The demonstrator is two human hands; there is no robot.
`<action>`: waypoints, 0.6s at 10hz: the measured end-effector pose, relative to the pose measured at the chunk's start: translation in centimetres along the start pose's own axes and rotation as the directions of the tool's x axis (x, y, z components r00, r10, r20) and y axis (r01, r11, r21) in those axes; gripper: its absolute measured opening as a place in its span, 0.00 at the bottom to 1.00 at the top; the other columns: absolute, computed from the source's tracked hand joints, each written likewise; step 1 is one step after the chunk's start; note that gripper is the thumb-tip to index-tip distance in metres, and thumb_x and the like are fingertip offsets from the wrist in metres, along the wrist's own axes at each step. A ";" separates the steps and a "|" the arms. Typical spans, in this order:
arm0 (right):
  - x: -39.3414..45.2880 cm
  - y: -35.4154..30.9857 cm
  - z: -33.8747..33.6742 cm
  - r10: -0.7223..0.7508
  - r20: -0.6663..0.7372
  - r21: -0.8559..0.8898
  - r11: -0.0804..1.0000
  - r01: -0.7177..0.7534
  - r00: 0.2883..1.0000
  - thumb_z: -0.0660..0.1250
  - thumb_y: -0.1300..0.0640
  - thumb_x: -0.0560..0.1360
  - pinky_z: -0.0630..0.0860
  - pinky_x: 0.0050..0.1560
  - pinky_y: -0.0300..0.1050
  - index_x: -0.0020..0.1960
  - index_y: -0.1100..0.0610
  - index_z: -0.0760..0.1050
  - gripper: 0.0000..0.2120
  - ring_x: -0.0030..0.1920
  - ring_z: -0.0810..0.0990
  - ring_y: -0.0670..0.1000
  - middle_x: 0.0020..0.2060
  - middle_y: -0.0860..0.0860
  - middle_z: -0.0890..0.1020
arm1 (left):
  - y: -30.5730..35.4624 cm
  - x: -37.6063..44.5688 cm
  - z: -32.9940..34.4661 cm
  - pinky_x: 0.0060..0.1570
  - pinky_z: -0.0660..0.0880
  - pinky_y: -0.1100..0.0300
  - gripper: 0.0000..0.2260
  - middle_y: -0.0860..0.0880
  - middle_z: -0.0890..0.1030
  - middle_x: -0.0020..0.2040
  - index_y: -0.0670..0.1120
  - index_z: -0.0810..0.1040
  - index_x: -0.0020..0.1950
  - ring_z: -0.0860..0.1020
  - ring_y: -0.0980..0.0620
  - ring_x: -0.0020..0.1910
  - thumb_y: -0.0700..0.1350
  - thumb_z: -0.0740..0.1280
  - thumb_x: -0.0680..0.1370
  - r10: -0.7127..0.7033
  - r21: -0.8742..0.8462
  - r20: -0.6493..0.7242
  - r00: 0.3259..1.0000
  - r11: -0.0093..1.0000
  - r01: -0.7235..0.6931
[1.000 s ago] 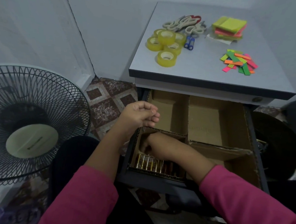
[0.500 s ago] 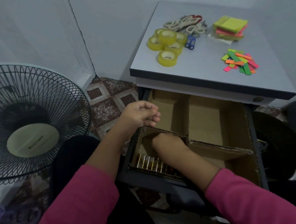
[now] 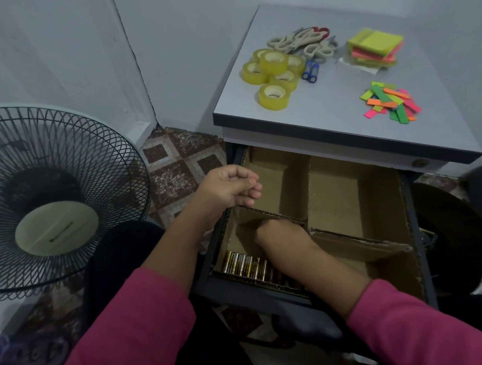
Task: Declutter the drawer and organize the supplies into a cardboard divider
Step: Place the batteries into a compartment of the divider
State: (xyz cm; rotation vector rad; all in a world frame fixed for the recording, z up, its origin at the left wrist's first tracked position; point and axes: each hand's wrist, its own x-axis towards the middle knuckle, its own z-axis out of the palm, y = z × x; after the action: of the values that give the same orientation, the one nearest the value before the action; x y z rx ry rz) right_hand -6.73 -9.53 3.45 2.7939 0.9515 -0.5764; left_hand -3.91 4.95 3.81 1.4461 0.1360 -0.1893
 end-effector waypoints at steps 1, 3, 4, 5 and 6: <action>-0.3 0.0 -0.2 0.002 0.025 -0.009 1.000 -0.002 1.000 0.60 0.68 0.77 0.77 0.49 0.51 0.58 0.61 0.76 0.12 0.55 0.79 0.59 0.55 0.57 0.79 | 0.1 0.0 0.1 0.33 0.77 0.65 0.04 0.43 0.82 0.40 0.39 0.78 0.47 0.81 0.54 0.35 0.34 0.64 0.78 -0.003 -0.004 -0.002 1.000 1.000 0.003; -0.8 -0.1 -0.8 0.032 0.037 -0.003 0.999 -0.032 0.999 0.61 0.67 0.77 0.76 0.47 0.48 0.57 0.60 0.76 0.11 0.54 0.80 0.57 0.54 0.56 0.79 | 0.3 -0.1 0.2 0.33 0.77 0.65 0.04 0.43 0.81 0.41 0.39 0.77 0.48 0.80 0.55 0.35 0.33 0.64 0.78 -0.003 0.012 -0.007 1.000 1.000 0.003; -1.0 0.7 -1.6 0.037 0.048 0.034 0.999 -0.039 0.998 0.63 0.65 0.77 0.74 0.43 0.46 0.56 0.59 0.76 0.09 0.52 0.80 0.57 0.52 0.56 0.79 | 0.2 -0.1 0.2 0.33 0.77 0.65 0.04 0.42 0.81 0.41 0.39 0.77 0.47 0.80 0.54 0.35 0.33 0.64 0.78 -0.008 0.016 -0.012 1.000 1.000 0.008; -1.3 2.4 -2.6 -0.009 0.030 0.153 0.988 0.005 1.000 0.66 0.63 0.76 0.77 0.46 0.43 0.53 0.56 0.79 0.08 0.47 0.80 0.51 0.48 0.52 0.81 | 0.2 -0.2 0.2 0.33 0.77 0.65 0.04 0.43 0.81 0.41 0.39 0.77 0.47 0.81 0.54 0.35 0.33 0.64 0.78 -0.008 0.025 -0.011 1.000 1.000 0.009; -2.0 4.4 -4.1 0.026 0.016 0.345 0.938 -0.030 1.000 0.69 0.60 0.74 0.74 0.47 0.35 0.51 0.49 0.80 0.09 0.47 0.79 0.43 0.45 0.44 0.80 | 0.3 -0.2 0.3 0.33 0.77 0.65 0.04 0.43 0.81 0.40 0.39 0.77 0.47 0.81 0.54 0.34 0.33 0.64 0.78 -0.014 0.026 -0.012 1.000 1.000 0.014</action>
State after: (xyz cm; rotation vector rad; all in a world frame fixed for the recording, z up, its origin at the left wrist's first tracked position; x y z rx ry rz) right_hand -4.18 -13.15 8.04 3.0986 0.8799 -0.8277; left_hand -4.05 4.68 4.16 1.4732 0.1543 -0.1946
